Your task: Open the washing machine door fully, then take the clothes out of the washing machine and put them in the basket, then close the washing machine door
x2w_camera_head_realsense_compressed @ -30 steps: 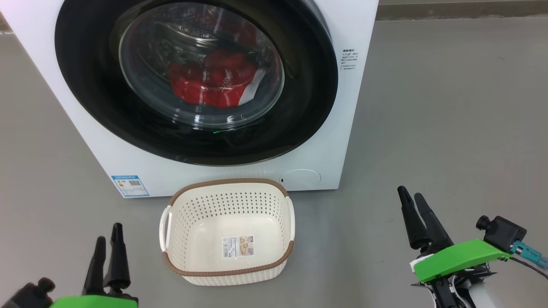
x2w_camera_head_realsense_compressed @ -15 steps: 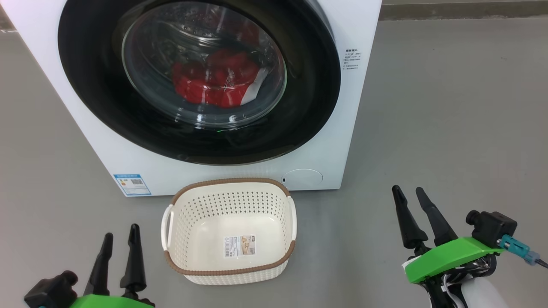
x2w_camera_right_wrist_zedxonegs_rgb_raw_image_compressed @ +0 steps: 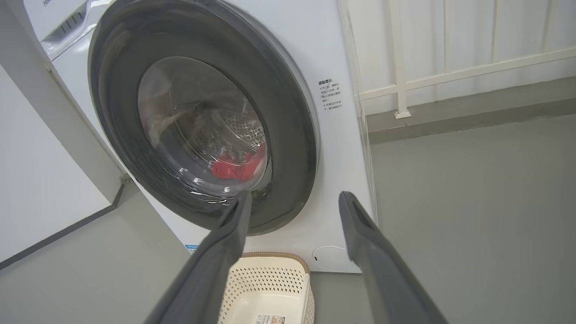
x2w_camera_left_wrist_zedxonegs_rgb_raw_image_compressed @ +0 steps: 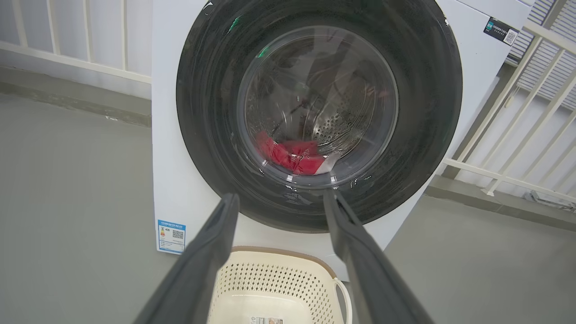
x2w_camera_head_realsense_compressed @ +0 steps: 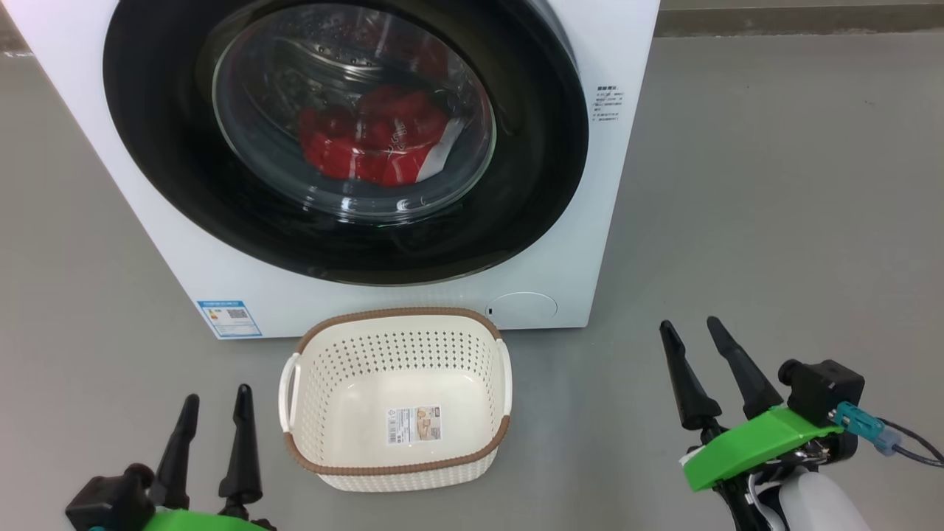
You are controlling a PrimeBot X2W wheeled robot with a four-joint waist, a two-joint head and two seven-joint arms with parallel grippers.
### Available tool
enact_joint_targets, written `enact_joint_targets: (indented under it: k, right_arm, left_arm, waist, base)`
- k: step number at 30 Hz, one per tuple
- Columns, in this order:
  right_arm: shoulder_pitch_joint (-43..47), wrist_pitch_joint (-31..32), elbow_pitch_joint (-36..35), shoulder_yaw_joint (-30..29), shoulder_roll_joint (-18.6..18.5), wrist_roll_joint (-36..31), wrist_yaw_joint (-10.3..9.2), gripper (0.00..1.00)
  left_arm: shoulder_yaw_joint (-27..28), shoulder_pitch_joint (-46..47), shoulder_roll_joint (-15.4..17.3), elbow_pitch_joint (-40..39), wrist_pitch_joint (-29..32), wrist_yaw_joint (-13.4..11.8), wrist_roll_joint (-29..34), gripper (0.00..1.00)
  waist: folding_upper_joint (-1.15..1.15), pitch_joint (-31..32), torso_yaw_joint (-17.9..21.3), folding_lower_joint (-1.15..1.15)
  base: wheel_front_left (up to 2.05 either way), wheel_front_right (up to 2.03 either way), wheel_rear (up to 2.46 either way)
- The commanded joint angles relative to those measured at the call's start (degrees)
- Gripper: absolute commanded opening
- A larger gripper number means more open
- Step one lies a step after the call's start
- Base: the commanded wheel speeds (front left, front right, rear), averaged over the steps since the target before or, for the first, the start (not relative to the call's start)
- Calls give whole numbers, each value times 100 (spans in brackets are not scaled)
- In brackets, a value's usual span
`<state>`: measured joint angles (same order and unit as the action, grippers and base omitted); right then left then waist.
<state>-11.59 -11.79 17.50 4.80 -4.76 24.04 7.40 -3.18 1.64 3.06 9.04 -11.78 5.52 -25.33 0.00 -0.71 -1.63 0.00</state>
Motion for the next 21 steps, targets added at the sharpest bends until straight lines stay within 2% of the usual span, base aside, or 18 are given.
enact_joint_targets:
  k: [1,14,21]
  right_arm:
    - [-260,-98,-142,146,28,-161,8,100]
    - [-338,-316,-113,272,26,-938,9,100]
    - [-338,-320,-87,264,31,-874,9,100]
  left_arm:
    - [144,144,93,-172,-95,-46,183,100]
    - [118,113,81,-258,-317,-46,965,100]
    - [146,97,68,-269,-322,-29,967,100]
  waist:
    - [0,0,0,0]
    - [0,45,-20,0]
    - [0,49,-14,0]
  base:
    - [0,0,0]
    - [0,0,0]
    - [0,0,0]
